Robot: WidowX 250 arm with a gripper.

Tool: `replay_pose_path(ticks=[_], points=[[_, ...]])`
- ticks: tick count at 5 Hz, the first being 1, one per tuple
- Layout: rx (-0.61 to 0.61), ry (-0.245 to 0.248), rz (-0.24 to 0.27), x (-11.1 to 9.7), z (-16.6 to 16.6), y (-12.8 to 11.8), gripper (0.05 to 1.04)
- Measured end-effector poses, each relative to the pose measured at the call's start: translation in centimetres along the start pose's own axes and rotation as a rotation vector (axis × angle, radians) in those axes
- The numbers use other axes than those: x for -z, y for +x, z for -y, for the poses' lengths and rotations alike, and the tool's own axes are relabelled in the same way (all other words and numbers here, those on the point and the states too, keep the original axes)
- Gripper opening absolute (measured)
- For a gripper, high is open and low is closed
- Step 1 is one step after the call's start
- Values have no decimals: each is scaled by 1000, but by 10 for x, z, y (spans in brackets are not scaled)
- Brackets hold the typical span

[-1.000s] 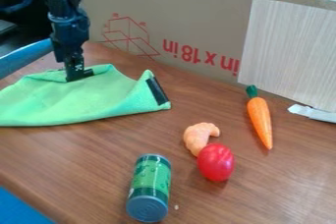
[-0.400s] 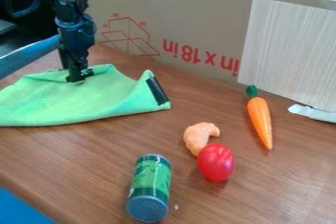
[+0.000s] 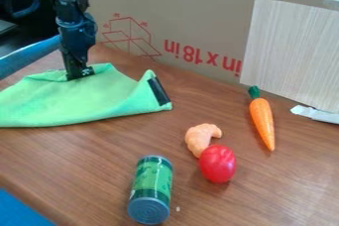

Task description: Unfold the cloth from top to bottom

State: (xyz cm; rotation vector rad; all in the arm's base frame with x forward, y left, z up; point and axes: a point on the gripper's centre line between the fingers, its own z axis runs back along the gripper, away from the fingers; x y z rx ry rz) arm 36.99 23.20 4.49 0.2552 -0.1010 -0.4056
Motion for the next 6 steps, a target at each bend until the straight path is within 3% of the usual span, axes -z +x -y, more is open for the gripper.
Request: replay_pose_path(ticks=[1,3,4,6], points=[[-2,3,6,1,0,1,57],[4,-42,17,1,7,2,49],[8,-67,54,-14,10,1,49],[25,-113,173,-74,18,-6,49]])
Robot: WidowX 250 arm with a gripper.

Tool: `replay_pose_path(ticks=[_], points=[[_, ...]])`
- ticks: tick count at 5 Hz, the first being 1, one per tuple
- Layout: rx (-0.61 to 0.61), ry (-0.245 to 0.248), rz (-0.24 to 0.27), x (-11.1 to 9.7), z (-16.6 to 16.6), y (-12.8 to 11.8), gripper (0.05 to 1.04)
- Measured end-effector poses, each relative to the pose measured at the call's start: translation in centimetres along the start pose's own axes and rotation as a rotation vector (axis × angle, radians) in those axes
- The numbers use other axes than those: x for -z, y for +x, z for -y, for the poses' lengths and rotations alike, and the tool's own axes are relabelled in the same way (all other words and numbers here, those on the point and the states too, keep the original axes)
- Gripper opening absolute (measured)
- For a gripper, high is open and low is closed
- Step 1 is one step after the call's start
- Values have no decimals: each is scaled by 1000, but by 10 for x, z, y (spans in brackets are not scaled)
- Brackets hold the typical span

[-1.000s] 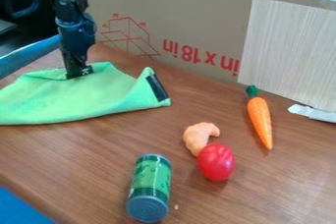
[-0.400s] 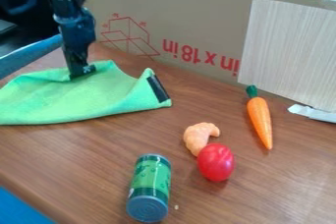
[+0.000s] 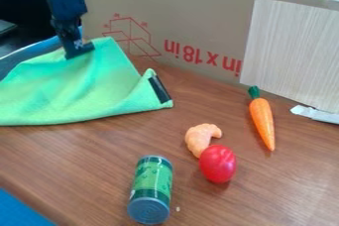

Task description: Unfold the cloth from top to bottom

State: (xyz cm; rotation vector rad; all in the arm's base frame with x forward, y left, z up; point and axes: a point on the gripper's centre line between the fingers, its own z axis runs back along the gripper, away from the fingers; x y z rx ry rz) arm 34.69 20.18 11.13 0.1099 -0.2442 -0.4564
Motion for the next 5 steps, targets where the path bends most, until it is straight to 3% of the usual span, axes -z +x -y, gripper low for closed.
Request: replay_pose_path(ticks=[2,5], points=[[73,-61,17,-24,35,-18,49],[95,-89,-9,-47,97,-45,49]])
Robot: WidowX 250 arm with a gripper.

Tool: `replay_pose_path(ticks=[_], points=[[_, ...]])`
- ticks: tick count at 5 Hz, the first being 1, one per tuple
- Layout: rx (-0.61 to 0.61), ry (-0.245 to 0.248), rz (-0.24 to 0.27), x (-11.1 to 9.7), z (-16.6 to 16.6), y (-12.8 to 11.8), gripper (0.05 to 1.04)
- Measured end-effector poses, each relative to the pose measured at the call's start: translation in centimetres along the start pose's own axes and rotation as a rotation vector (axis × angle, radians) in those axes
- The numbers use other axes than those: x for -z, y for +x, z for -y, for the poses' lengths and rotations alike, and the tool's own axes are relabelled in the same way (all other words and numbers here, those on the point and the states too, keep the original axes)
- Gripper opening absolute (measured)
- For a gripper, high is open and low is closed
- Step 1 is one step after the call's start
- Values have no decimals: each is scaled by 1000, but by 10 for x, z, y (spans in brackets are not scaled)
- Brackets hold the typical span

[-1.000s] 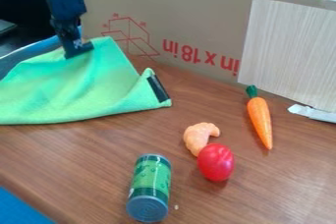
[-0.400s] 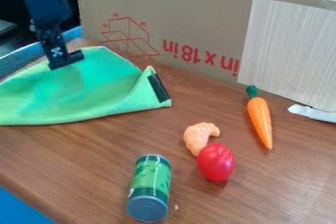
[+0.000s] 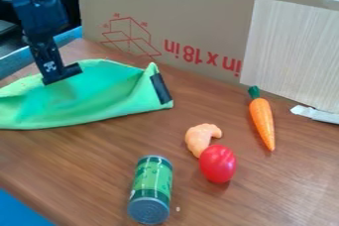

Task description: Unfold the cloth from top to bottom

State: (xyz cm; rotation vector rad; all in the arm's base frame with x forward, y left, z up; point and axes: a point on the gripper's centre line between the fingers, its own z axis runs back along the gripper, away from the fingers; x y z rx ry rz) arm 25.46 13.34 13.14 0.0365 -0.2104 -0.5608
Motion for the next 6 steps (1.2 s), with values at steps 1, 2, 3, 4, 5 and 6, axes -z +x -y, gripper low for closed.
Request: replay_pose_path(ticks=[1,2,3,4,5,6], points=[[22,-7,-8,-2,21,-11,49],[62,-16,-1,-9,43,-20,49],[91,-26,0,-10,61,-28,49],[102,-34,-21,-7,78,-35,71],[79,-31,-61,2,89,-36,224],[20,-13,-93,7,93,-35,489]])
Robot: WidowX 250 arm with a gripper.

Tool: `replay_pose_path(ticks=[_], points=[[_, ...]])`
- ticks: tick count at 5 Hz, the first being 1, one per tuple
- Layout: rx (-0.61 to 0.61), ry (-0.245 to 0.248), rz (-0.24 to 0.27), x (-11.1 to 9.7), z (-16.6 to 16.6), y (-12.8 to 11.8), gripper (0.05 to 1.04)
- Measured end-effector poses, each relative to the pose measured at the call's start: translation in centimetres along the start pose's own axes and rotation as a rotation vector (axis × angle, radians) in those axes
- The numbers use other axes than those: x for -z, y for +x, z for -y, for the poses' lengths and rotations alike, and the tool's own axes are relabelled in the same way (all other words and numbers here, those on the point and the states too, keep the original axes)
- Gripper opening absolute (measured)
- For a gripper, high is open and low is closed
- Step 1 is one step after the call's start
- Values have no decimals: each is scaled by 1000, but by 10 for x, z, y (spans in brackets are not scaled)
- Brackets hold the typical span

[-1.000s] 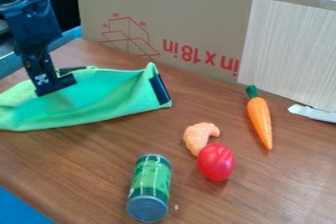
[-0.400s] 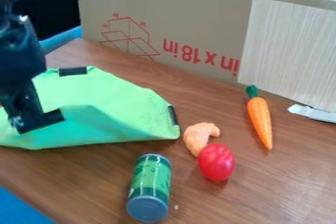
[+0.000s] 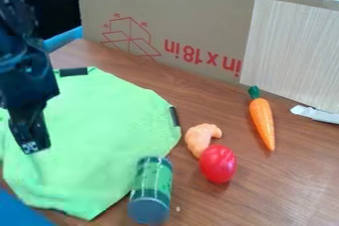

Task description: Unfold the cloth from top to bottom

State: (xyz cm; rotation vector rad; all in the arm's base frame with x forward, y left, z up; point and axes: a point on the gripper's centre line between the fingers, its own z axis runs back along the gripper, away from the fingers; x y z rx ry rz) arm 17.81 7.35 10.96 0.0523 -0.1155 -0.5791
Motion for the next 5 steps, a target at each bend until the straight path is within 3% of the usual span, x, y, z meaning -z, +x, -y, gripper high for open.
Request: replay_pose_path(ticks=[1,2,4,5], points=[[-58,-41,-27,5,4,-1,790],[-79,-63,-22,-2,4,3,999],[-186,-92,27,-29,-43,21,1001],[-241,-43,45,-41,-73,30,1001]])
